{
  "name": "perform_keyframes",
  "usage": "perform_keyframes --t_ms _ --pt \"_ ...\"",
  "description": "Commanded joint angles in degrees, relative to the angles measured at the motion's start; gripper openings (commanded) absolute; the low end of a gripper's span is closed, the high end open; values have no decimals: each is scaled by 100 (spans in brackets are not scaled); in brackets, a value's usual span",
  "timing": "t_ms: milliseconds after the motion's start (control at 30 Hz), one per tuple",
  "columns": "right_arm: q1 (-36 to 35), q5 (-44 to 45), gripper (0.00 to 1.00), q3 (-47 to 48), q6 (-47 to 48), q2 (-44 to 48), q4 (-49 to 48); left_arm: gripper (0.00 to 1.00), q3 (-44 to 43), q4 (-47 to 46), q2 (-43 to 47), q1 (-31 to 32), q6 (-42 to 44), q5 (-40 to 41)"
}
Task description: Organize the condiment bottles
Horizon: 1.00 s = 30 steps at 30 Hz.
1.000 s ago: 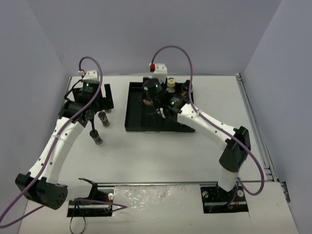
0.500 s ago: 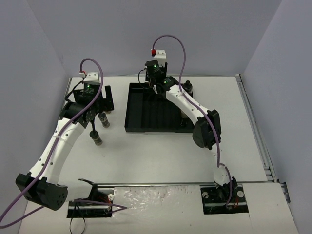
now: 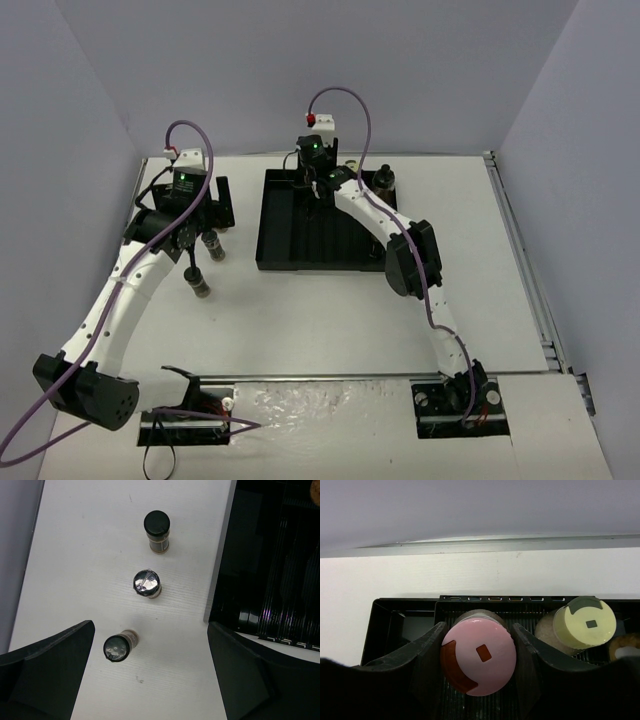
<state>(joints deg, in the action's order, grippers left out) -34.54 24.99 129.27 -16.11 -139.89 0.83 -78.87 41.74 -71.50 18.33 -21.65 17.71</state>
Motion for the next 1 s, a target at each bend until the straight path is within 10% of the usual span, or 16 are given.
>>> perform_keyframes --t_ms 0,700,967 --pt "48 34 0 274 170 -54 -626 93 -164 -269 87 -5 12 -26" --pt "194 5 1 123 189 -469 -777 94 -129 -307 40 4 29 -92" --pt "188 -17 79 -82 322 -354 -763 94 -88 -342 40 1 3 -101"
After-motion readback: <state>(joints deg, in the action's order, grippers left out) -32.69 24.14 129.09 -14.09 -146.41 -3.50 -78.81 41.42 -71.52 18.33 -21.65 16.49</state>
